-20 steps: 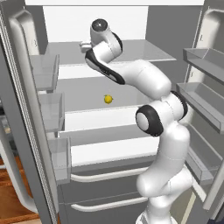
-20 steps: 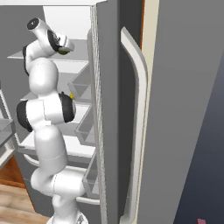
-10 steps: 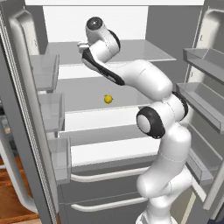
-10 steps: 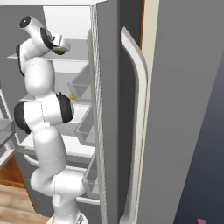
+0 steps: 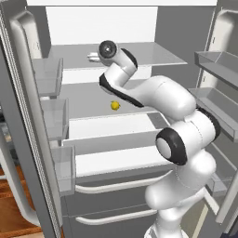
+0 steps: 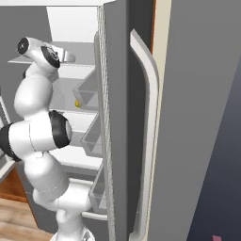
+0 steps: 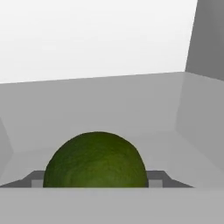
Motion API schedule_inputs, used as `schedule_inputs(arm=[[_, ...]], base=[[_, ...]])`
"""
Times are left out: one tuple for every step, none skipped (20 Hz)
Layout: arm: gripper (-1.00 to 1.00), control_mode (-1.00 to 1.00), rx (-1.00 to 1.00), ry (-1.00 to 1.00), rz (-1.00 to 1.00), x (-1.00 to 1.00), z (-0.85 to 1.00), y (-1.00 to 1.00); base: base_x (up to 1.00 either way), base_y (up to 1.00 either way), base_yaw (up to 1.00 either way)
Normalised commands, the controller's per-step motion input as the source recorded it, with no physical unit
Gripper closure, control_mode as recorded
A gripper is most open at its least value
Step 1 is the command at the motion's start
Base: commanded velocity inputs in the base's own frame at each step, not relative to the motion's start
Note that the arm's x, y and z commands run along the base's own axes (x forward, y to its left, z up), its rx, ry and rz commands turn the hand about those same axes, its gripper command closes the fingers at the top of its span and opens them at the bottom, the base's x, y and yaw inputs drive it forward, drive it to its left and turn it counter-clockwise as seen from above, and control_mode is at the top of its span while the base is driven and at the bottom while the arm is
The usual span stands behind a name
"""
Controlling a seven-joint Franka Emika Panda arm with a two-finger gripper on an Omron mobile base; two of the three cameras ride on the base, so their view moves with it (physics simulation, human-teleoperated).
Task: Grab the lime and lemon from the fridge, place them in the blender, close the lid, and turn on the blender to create a marinade.
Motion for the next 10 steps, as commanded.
schedule_inputs(arm=[[1.00,-1.00,0.00,0.00,0.00,-0.67,0.11,-0.20],[1.00,-1.00,0.00,0.01,0.00,-0.70,0.15,-0.13],[1.00,-1.00,0.00,0.04,0.00,-0.74,0.13,-0.10],[1.00,-1.00,0.00,0.08,-0.01,-0.79,0.11,-0.06],[1.00,-1.00,0.00,0.11,-0.02,-0.79,0.08,-0.04],[1.00,-1.00,0.00,0.13,-0.03,-0.82,0.08,-0.05],[1.00,-1.00,0.00,0.15,-0.04,-0.89,0.10,-0.06],[1.00,-1.00,0.00,0.19,-0.04,-0.91,0.11,-0.08],[1.00,-1.00,0.00,0.21,-0.04,-0.92,0.07,-0.09],[1.00,-1.00,0.00,0.23,-0.03,-0.94,0.04,-0.09]], base=[[0.00,0.00,0.00],[0.00,0.00,0.00],[0.00,0.00,0.00],[0.00,0.00,0.00],[0.00,0.00,0.00],[0.00,0.00,0.00],[0.00,0.00,0.00],[0.00,0.00,0.00],[0.00,0.00,0.00],[0.00,0.00,0.00]])
